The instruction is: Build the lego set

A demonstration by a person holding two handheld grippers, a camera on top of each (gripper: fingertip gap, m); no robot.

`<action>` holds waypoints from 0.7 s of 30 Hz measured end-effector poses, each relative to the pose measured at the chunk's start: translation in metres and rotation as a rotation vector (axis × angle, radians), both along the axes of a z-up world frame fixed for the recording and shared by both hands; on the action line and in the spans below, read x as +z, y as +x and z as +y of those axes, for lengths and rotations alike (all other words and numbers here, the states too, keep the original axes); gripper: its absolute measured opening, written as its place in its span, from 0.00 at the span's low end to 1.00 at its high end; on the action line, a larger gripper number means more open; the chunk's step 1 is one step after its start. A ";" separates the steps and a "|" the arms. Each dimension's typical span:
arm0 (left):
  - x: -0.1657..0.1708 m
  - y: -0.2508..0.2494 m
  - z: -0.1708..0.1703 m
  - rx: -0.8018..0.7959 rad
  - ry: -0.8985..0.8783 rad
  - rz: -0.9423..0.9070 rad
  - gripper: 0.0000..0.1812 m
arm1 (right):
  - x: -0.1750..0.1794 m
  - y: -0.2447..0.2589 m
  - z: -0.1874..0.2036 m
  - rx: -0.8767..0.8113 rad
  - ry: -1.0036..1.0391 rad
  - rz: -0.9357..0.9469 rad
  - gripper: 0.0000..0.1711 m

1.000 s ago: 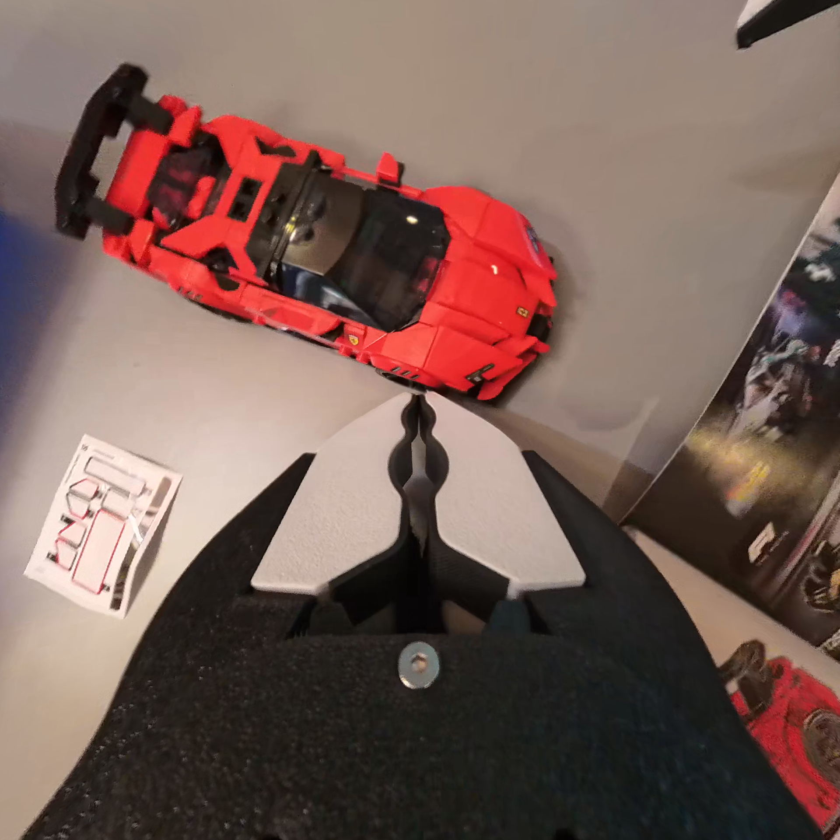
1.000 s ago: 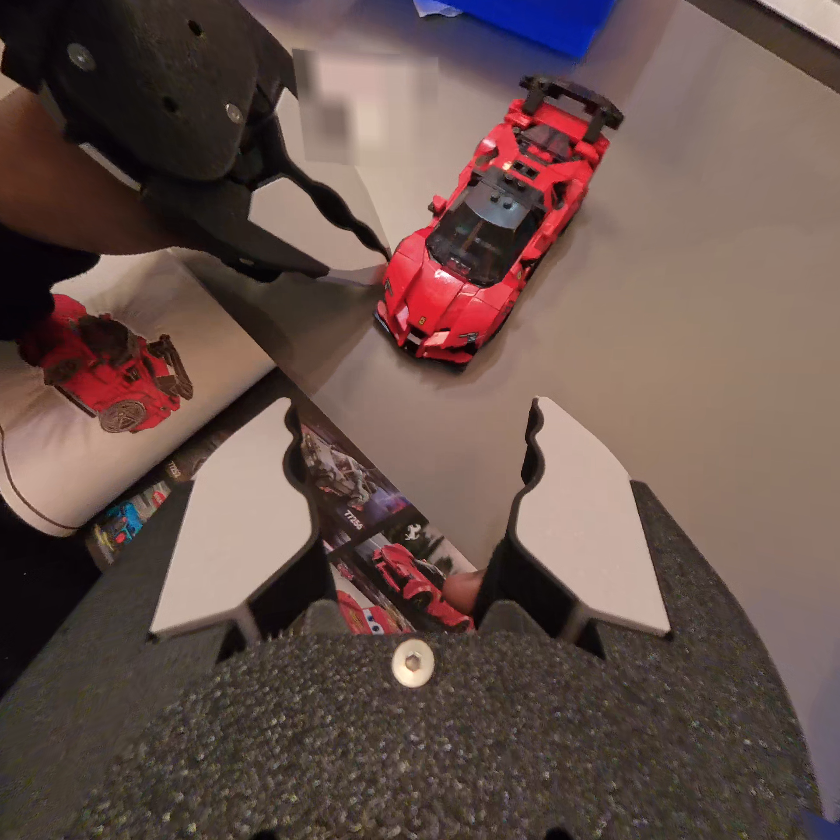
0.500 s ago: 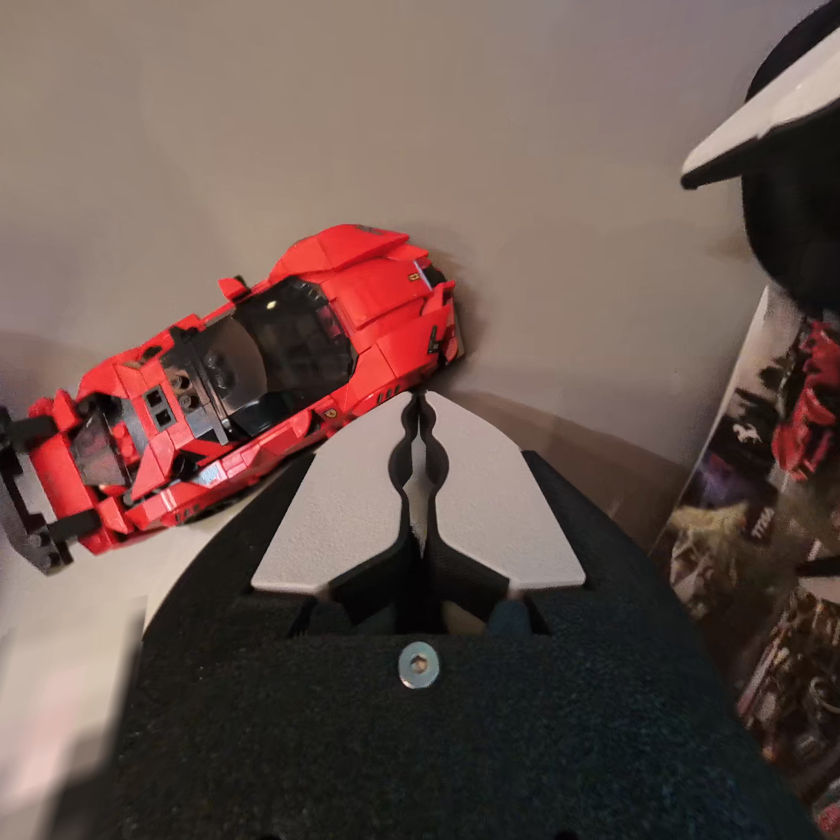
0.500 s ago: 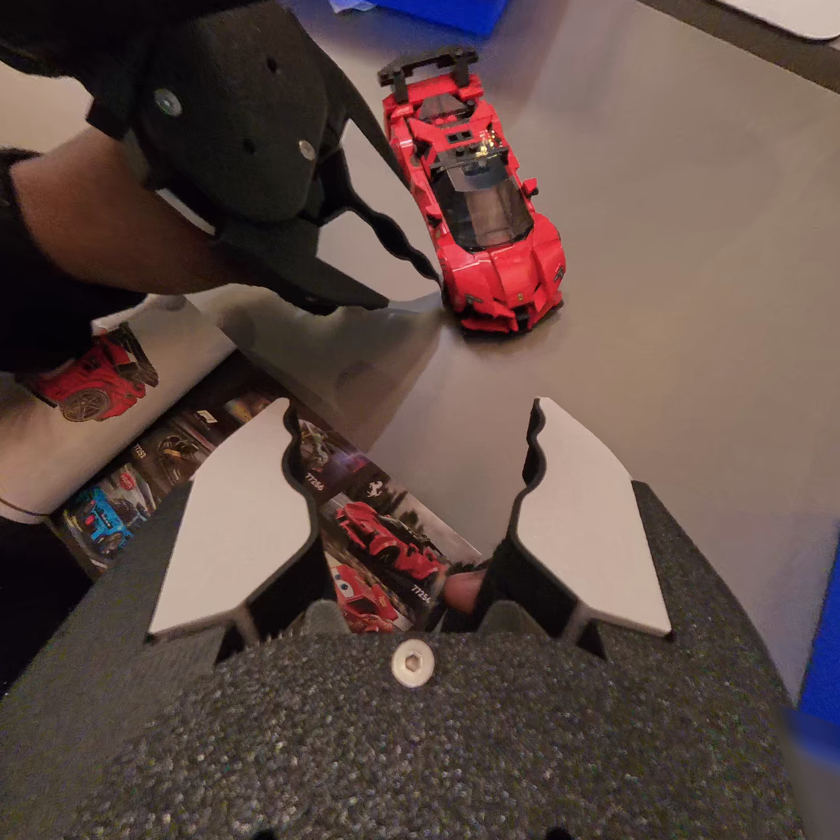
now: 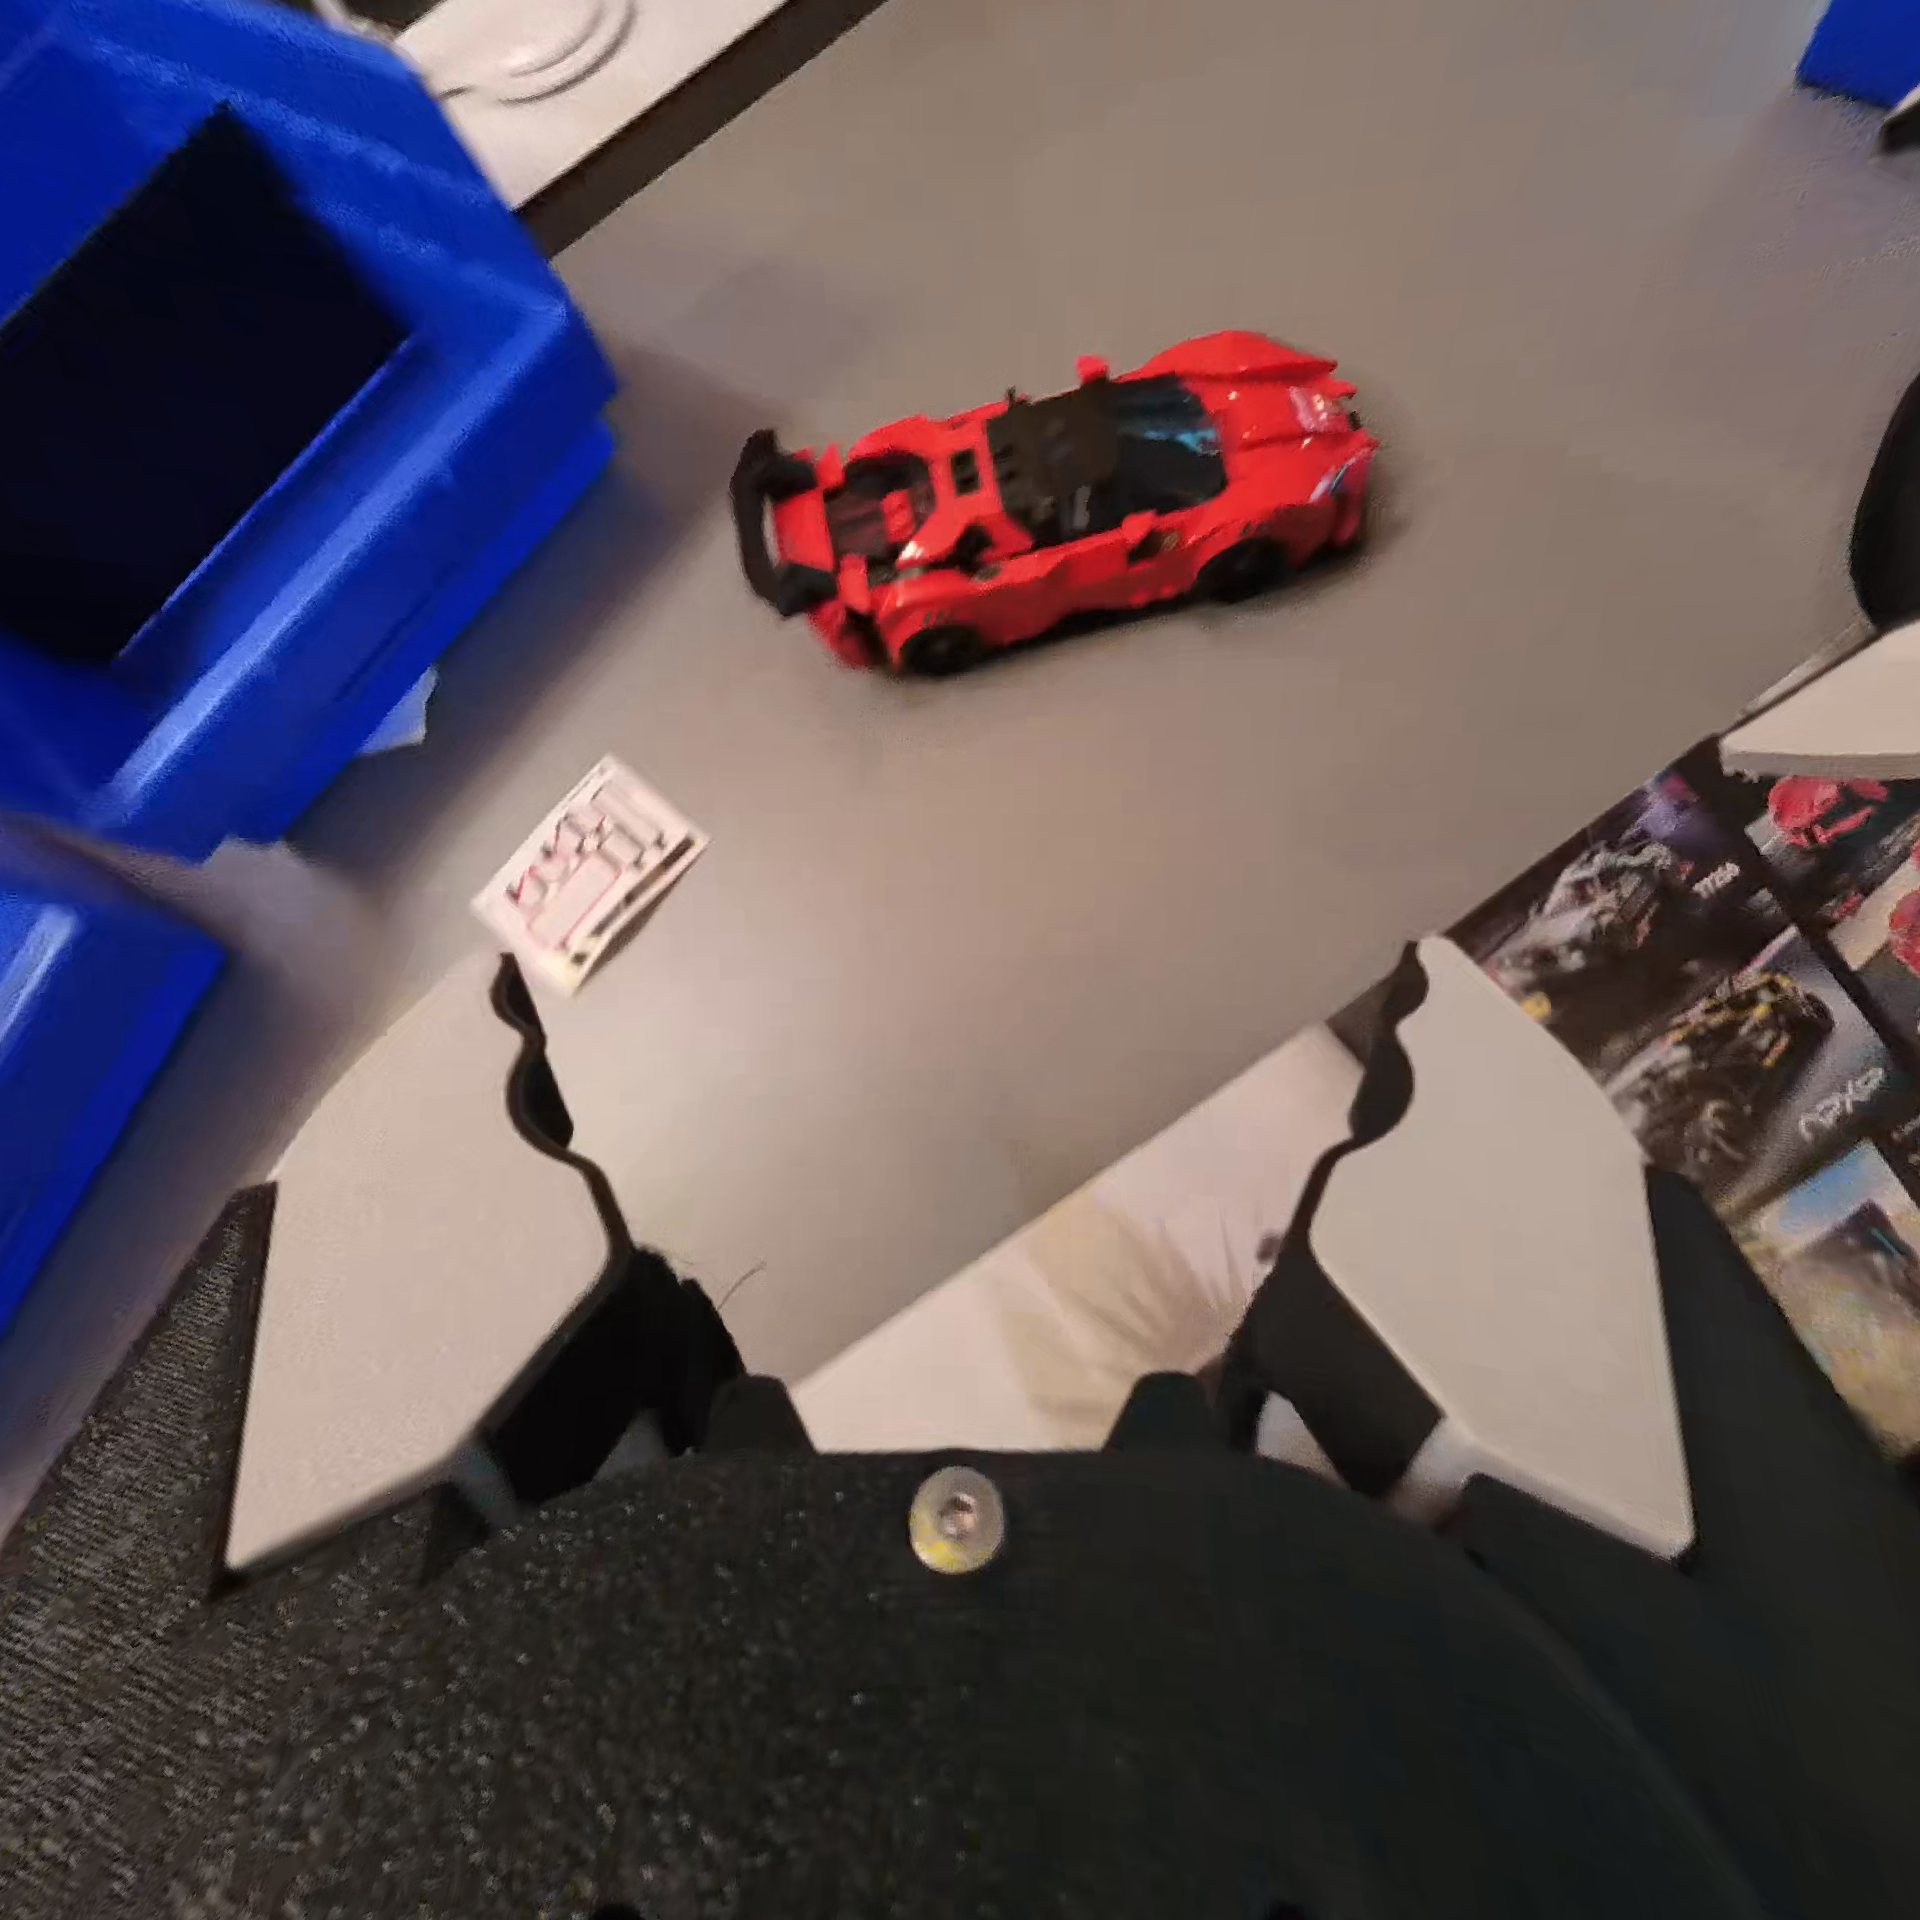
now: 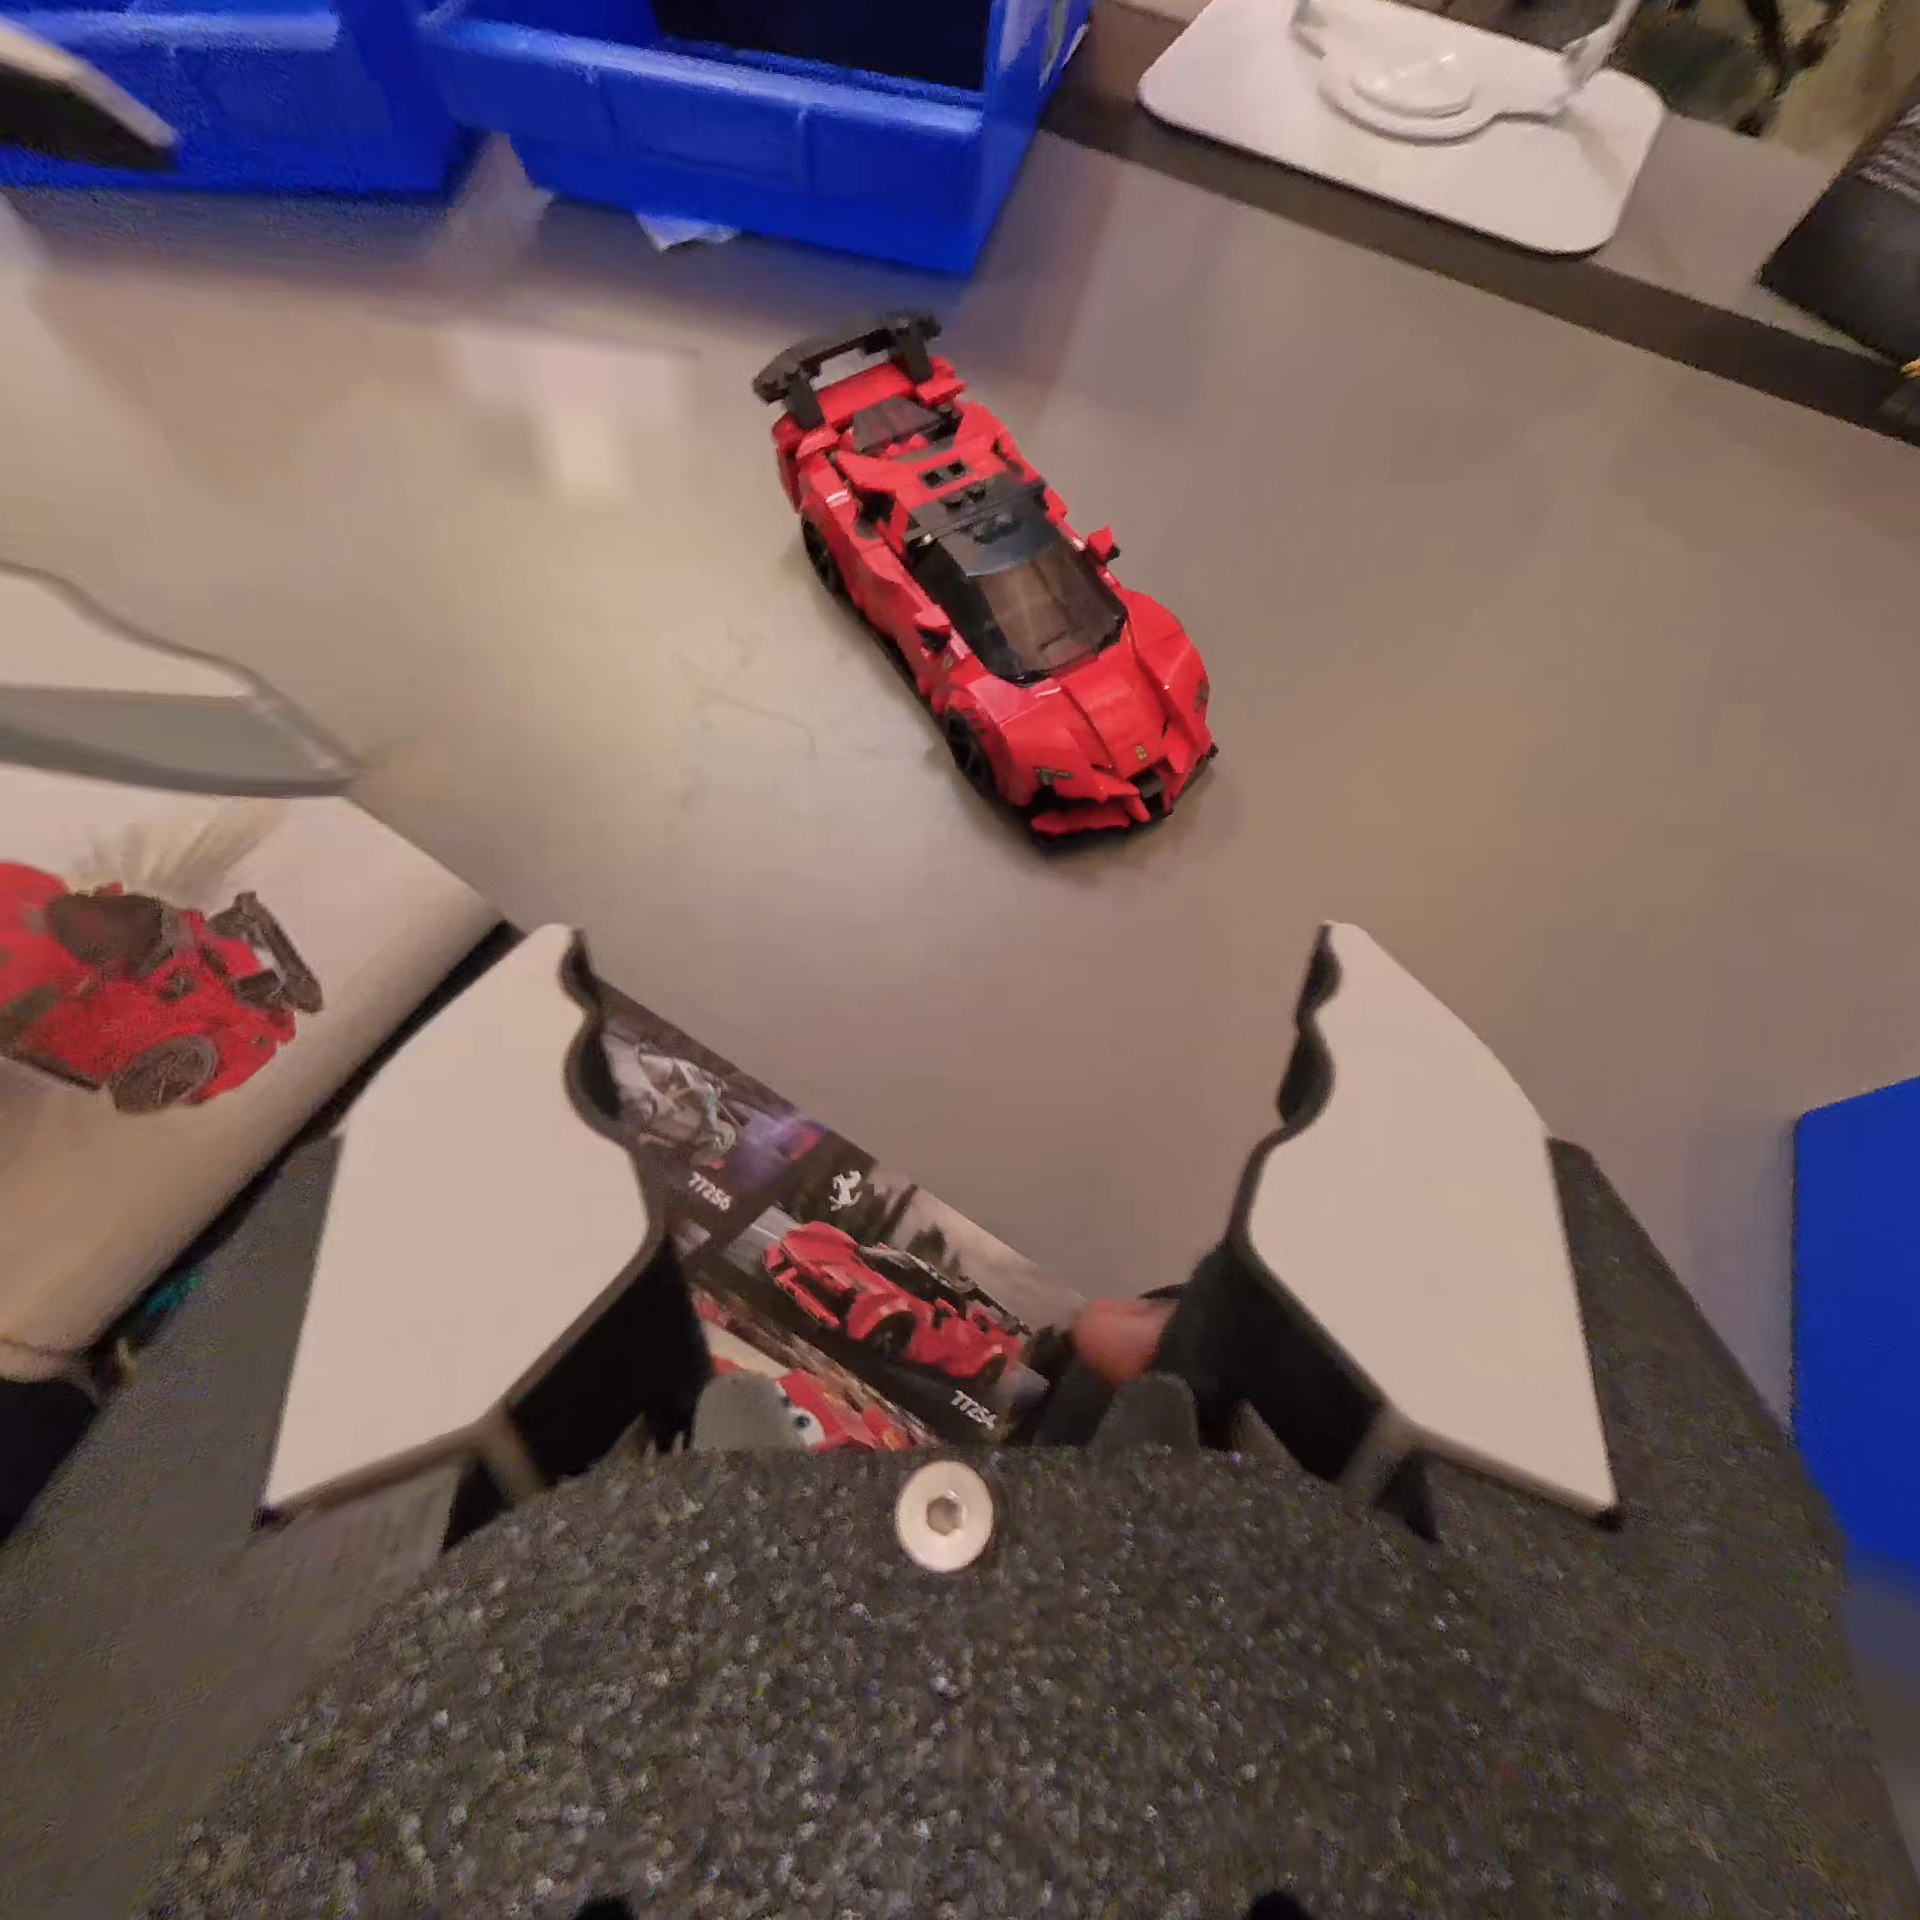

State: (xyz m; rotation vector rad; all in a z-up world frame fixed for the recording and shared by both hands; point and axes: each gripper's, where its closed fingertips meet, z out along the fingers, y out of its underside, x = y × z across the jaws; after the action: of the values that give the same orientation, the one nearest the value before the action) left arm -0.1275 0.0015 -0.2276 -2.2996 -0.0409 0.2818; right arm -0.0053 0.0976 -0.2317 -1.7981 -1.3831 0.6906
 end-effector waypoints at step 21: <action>0.033 0.028 -0.082 0.165 0.304 -0.151 0.81 | 0.032 0.022 -0.039 -0.149 0.110 0.117 0.71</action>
State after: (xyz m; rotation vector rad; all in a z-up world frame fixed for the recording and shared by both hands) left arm -0.0995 -0.0807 -0.1942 -2.0124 -0.3299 0.1718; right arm 0.0162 0.0588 -0.1997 -1.7255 -1.1743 0.6184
